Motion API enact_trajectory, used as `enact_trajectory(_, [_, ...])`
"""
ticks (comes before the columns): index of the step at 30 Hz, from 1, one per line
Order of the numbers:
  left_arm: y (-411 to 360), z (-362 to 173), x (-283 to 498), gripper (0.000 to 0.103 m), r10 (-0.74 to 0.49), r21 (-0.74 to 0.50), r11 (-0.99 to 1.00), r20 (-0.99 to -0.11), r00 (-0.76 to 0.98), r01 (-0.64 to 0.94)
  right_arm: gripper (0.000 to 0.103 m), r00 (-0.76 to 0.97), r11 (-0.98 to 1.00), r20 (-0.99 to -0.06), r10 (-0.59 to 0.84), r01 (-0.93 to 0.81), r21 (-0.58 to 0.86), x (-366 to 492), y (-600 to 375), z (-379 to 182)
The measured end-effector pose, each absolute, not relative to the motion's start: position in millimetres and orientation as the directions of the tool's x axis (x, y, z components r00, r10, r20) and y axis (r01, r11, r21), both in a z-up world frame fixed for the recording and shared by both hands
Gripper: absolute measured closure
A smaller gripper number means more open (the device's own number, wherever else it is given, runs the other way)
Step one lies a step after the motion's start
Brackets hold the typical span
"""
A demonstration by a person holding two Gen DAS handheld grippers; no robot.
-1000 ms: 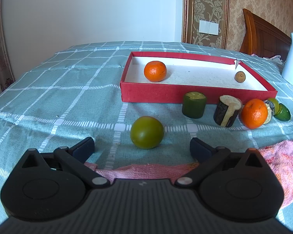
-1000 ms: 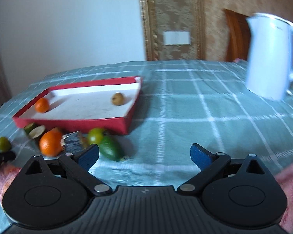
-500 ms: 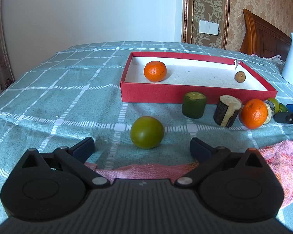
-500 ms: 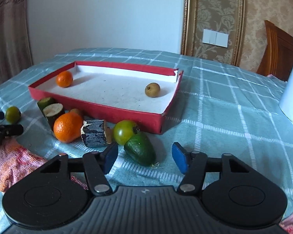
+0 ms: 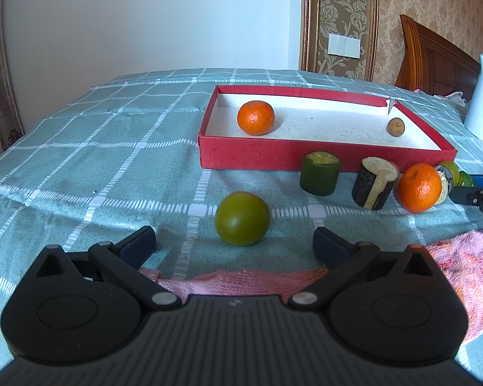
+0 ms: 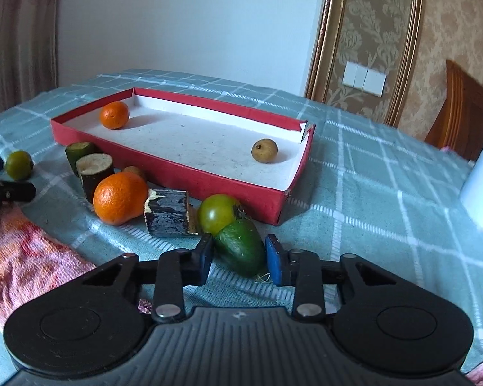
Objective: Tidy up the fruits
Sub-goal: 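Carry the avocado into the tray and open the right tool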
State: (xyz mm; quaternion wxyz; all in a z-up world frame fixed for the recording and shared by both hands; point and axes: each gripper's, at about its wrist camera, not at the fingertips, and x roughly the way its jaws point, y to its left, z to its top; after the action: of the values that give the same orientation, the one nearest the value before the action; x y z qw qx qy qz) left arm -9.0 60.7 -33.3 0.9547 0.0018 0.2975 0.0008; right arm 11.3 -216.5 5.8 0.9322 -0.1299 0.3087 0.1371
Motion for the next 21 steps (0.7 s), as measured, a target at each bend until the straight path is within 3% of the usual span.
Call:
enact_trajectory(10, [61,-33,-9,0.000,0.002,0.004,1.000,-0.568,0.823,0.000,0.069,0.804,0.937,-0.581,0.124,-0.288,-0.198,1,-217,12])
enact_trajectory(21, [61,-34,-9,0.000,0.003,0.004,1.000,-0.568,0.823,0.000,0.069,0.873,0.933,-0.474,0.117,-0.260,-0.248,6,-209,47])
